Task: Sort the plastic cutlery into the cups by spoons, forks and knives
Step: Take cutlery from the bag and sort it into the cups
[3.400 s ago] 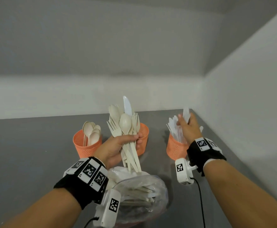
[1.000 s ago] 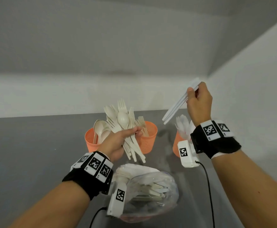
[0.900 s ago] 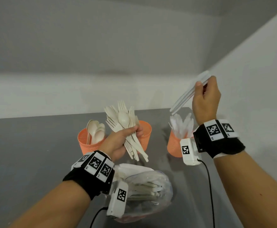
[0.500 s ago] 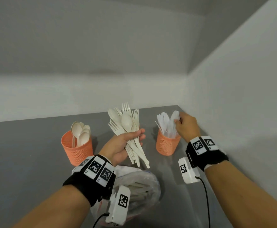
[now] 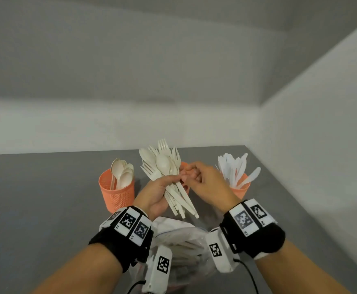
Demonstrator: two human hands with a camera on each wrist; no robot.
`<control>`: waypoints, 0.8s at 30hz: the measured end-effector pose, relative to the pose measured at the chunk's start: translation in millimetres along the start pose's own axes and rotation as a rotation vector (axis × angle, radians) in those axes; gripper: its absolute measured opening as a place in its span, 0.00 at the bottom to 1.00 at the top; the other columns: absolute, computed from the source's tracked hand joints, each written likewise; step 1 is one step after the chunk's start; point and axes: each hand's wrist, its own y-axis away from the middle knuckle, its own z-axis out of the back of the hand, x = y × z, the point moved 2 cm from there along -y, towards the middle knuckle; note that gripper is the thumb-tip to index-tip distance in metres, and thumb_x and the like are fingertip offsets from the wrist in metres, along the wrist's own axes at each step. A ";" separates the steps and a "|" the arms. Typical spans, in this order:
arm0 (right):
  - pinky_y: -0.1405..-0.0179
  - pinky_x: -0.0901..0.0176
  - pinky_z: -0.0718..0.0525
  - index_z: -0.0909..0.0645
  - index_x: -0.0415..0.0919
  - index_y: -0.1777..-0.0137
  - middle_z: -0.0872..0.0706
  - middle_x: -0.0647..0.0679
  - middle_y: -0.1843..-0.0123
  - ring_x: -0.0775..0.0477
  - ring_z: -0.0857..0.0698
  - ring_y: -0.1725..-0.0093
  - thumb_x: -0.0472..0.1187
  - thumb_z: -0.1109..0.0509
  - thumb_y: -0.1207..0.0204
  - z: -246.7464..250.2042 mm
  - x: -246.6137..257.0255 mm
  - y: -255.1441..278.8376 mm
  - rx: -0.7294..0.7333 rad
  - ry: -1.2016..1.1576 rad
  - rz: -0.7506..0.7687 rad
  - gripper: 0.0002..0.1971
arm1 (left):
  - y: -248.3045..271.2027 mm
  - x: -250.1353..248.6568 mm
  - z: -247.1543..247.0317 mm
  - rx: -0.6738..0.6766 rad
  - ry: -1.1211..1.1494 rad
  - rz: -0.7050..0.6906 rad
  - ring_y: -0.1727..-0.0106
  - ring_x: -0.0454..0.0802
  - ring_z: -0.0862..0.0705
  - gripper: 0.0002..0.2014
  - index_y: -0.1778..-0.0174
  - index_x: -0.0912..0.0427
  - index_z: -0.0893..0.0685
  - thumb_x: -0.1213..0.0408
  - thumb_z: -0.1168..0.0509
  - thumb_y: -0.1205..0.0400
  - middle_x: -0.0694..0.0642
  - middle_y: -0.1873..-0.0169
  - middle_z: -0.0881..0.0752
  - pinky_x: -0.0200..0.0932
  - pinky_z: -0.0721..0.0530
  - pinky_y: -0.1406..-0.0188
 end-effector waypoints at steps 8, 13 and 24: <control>0.61 0.62 0.21 0.20 0.32 0.57 0.21 0.45 0.63 0.52 0.21 0.64 0.36 0.42 0.17 -40.3 10.8 -7.7 0.008 -0.371 -0.102 0.12 | 21.9 -7.9 5.3 -0.045 -0.090 0.008 0.62 0.51 0.11 0.14 0.40 0.68 0.21 0.75 0.44 0.20 0.60 0.63 0.11 0.49 0.10 0.57; 0.70 0.72 0.23 0.24 0.42 0.63 0.25 0.56 0.72 0.62 0.23 0.72 0.46 0.36 0.20 -52.2 17.0 -7.0 0.085 -0.490 -0.144 0.12 | 27.6 -20.8 14.0 -0.136 -0.176 -0.139 0.46 0.61 0.13 0.18 0.38 0.75 0.21 0.80 0.38 0.24 0.72 0.45 0.15 0.48 0.12 0.50; 0.80 0.66 0.21 0.28 0.37 0.49 0.23 0.45 0.66 0.51 0.23 0.72 0.43 0.46 0.15 -47.0 20.2 -21.6 -0.133 -0.808 -0.307 0.10 | 42.5 -32.8 26.3 -0.236 -0.194 -0.100 0.78 0.46 0.18 0.08 0.64 0.64 0.21 0.79 0.41 0.22 0.55 0.79 0.20 0.41 0.15 0.75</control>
